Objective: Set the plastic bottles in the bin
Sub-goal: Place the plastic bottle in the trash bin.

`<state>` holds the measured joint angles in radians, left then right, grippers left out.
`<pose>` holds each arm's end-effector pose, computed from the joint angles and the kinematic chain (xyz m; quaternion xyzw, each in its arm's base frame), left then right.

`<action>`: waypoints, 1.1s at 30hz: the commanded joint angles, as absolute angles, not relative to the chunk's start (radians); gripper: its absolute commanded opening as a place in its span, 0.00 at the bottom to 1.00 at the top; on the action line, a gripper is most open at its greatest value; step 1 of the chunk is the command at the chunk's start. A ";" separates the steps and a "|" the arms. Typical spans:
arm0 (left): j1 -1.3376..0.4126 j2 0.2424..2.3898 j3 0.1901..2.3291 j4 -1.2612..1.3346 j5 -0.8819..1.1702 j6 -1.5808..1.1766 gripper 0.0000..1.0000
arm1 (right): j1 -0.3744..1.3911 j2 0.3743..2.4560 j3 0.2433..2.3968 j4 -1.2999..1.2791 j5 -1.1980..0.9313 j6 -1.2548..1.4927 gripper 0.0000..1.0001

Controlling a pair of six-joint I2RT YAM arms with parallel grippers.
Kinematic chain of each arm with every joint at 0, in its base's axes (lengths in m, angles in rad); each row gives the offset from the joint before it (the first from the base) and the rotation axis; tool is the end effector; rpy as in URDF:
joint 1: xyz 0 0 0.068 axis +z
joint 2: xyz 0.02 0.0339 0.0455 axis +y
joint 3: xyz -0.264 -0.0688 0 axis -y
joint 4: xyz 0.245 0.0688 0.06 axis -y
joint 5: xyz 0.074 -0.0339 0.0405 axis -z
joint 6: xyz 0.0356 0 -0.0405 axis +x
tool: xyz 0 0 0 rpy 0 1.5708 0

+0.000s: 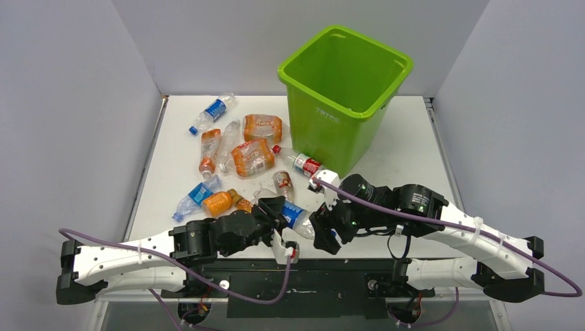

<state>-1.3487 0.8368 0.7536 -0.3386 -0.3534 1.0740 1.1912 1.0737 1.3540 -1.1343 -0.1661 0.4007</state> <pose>0.0539 -0.1829 0.3050 0.7400 0.3801 0.0729 0.5501 0.0629 0.1737 0.3887 -0.3862 0.8501 0.3041 0.1890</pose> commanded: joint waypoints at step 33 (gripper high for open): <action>-1.189 0.570 0.576 0.188 -0.157 -0.179 0.00 | 1.193 0.701 0.978 -0.032 0.202 0.398 0.90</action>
<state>-1.1942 0.5430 0.5179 0.1806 -0.2028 -0.1234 1.1923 0.6495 0.9936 -0.1730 0.2268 0.4263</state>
